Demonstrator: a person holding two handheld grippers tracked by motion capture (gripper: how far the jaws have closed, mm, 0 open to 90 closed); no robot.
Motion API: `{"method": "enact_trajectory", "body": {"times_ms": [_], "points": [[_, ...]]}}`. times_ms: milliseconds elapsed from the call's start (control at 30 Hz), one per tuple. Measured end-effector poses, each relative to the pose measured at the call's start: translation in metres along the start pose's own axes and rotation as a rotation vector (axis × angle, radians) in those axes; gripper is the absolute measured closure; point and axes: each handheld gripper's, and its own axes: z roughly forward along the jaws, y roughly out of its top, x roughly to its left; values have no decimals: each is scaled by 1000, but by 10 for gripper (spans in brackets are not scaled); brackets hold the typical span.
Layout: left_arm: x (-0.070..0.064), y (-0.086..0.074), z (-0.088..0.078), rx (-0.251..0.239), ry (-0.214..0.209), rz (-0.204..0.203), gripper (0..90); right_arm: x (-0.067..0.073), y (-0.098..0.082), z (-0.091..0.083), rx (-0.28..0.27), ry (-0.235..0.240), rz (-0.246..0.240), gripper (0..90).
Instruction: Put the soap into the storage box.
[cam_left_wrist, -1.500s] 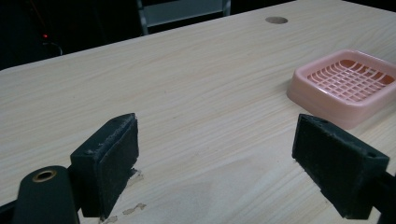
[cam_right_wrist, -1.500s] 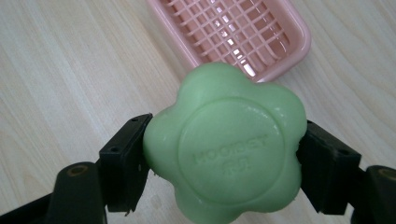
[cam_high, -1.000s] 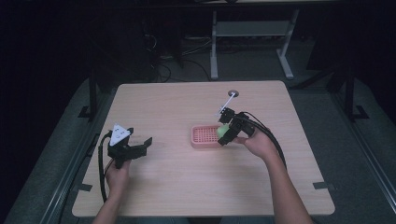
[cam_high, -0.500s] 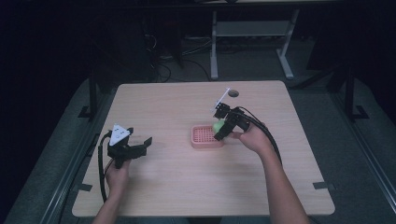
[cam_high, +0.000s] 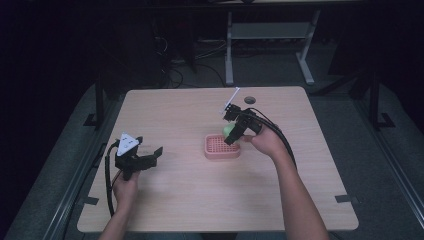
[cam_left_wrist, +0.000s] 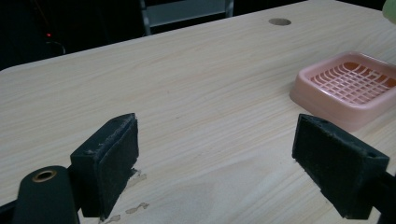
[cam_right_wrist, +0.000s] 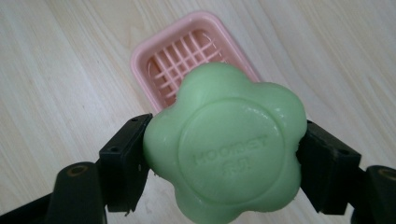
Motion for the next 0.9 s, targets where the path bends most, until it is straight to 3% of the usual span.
{"method": "enact_trajectory", "body": {"times_ms": [900], "points": [[-1, 0, 0, -5, 1, -3, 143, 2, 19, 38, 40, 20, 3, 260]]}}
